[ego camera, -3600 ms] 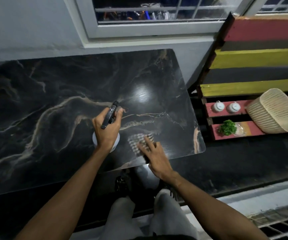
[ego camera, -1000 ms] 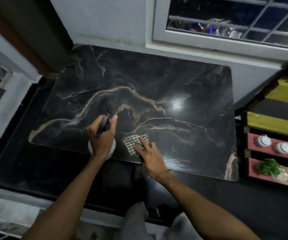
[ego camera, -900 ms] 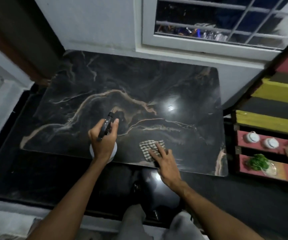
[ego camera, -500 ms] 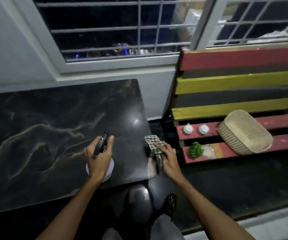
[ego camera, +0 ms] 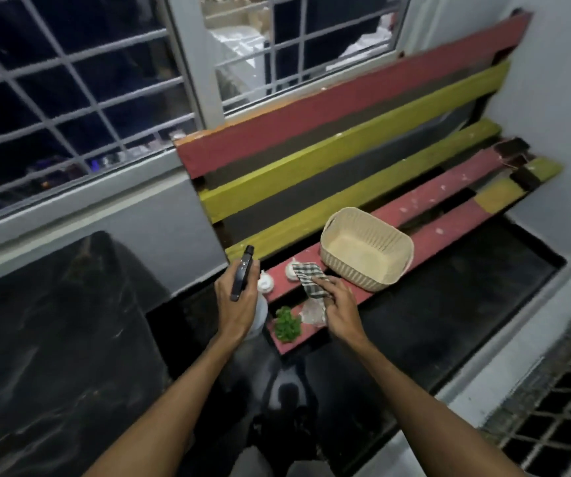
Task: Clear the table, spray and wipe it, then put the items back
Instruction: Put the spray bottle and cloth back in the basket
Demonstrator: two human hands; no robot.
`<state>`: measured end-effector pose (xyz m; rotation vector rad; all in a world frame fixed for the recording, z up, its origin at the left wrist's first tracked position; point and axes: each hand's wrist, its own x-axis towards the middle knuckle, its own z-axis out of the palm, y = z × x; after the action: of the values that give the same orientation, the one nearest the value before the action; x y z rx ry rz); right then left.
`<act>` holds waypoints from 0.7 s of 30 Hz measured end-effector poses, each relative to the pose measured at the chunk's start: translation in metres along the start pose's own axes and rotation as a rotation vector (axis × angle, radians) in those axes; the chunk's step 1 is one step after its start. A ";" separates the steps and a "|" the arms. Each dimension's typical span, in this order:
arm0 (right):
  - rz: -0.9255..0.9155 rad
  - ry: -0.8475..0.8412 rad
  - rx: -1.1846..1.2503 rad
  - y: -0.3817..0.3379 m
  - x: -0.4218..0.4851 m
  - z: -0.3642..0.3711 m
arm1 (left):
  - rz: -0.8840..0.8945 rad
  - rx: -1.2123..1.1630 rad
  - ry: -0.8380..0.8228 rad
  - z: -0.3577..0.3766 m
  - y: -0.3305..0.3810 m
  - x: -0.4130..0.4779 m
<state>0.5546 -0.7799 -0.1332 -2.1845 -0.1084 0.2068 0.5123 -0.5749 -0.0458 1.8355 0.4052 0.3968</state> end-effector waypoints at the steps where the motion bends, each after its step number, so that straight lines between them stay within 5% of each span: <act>1: 0.021 0.022 -0.001 0.007 0.011 -0.012 | 0.015 -0.005 -0.061 0.021 0.002 0.012; 13: 0.278 0.291 -0.102 0.108 0.154 -0.099 | 0.171 -0.132 -0.443 0.240 -0.016 0.131; 21: 0.339 0.102 -0.204 0.256 0.238 -0.085 | 0.188 -0.069 -0.552 0.371 -0.098 0.188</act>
<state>0.8044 -0.9606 -0.3186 -2.4023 0.3134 0.2841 0.8430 -0.7709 -0.2330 1.8318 -0.1584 0.0188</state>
